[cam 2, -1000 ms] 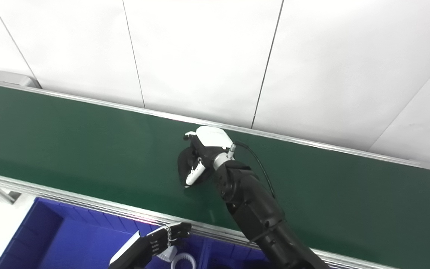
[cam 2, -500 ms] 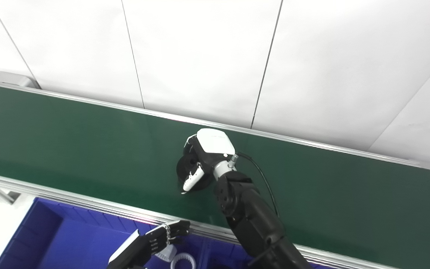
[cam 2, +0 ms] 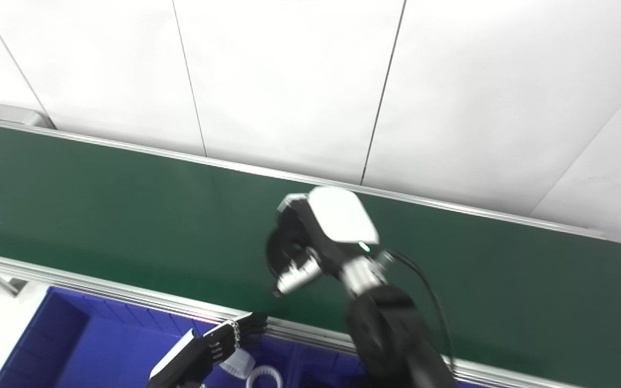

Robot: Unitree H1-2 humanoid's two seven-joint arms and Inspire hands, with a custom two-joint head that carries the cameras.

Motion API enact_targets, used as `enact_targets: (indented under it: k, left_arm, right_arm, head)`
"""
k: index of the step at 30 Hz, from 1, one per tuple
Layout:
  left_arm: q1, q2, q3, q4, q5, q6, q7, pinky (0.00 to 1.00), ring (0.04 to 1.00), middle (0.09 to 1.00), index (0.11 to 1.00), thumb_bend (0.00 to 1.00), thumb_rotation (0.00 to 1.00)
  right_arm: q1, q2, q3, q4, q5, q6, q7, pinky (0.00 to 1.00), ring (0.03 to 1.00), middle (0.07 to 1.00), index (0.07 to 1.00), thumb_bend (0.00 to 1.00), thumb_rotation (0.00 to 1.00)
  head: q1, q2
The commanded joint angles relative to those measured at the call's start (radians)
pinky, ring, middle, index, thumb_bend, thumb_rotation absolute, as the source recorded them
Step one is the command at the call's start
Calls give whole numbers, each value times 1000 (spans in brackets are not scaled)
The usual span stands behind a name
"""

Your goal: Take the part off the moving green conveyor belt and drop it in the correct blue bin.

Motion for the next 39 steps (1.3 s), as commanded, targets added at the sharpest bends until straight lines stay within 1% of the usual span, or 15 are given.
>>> enact_targets:
  k: [1,3,10,11,12,14,17,18,22,27,32,34,35,36,39]
  left_arm:
    - [-4,2,10,-17,-25,-31,-25,896,915,913,895,688,472]
    - [-5,4,18,-18,-28,-31,-37,903,917,915,898,680,473]
    - [-2,3,46,-38,-57,-31,-85,883,914,920,892,685,451]
    - [-5,7,47,-47,-62,-31,-86,883,914,920,892,685,454]
    - [-6,11,48,-54,-65,-31,-88,903,925,924,894,694,454]
    - [-14,19,46,-69,-71,-31,-89,912,934,930,902,695,463]
    - [9,13,37,-121,-70,-4,-29,877,919,914,876,768,484]
    - [13,12,34,-133,-73,4,-17,882,923,913,868,777,488]
    - [3,26,21,-176,-115,62,1,894,926,906,850,794,479]
    - [-2,38,15,-193,-132,85,23,851,914,907,851,794,475]
    - [3,51,11,-193,-136,86,43,846,910,905,850,789,477]
    - [4,57,8,-191,-144,83,45,851,909,903,849,783,464]
    - [5,60,7,-191,-145,83,46,851,908,903,849,783,464]
    - [6,63,6,-191,-146,82,47,851,907,902,849,783,463]
    - [7,69,4,-187,-147,71,49,849,902,901,849,771,456]
  right_arm:
    - [30,-13,-32,-89,-26,-4,17,298,415,529,492,515,0]
    - [85,-33,-55,-143,-29,-23,29,279,384,476,517,514,0]
    - [290,-55,-106,-253,-42,-53,35,277,365,464,530,513,0]
    - [340,-59,-109,-263,-38,-51,38,280,366,464,530,513,0]
    - [377,-61,-112,-270,-35,-51,40,260,360,463,532,512,0]
    - [457,-63,-123,-262,-25,-53,29,266,361,466,531,512,0]
    - [540,-59,-150,-195,-3,-75,-33,262,362,455,530,512,0]
    - [554,-58,-159,-174,8,-86,-51,252,362,451,530,512,0]
    - [559,-47,-201,-62,42,-81,-85,233,365,443,531,512,0]
    - [533,-47,-216,68,62,-105,-141,236,366,442,537,510,0]
    - [509,-31,-213,166,50,-88,-201,321,381,471,561,508,0]
    - [510,-20,-222,184,41,-75,-239,410,413,514,538,511,0]
    - [511,-17,-225,191,33,-72,-258,493,568,645,648,599,0]
    - [513,-16,-227,197,27,-77,-280,537,648,712,705,644,0]
    - [519,-20,-228,192,9,-79,-308,664,811,849,821,700,89]
  head:
    - [-11,17]
    - [-22,31]
    - [-52,83]
    - [-65,121]
    - [-65,121]
    - [-70,142]
    - [-83,185]
    - [-83,185]
    - [-103,243]
    - [-106,257]
    - [-114,254]
    - [-119,252]
    - [-121,252]
    - [-123,251]
    - [-120,251]
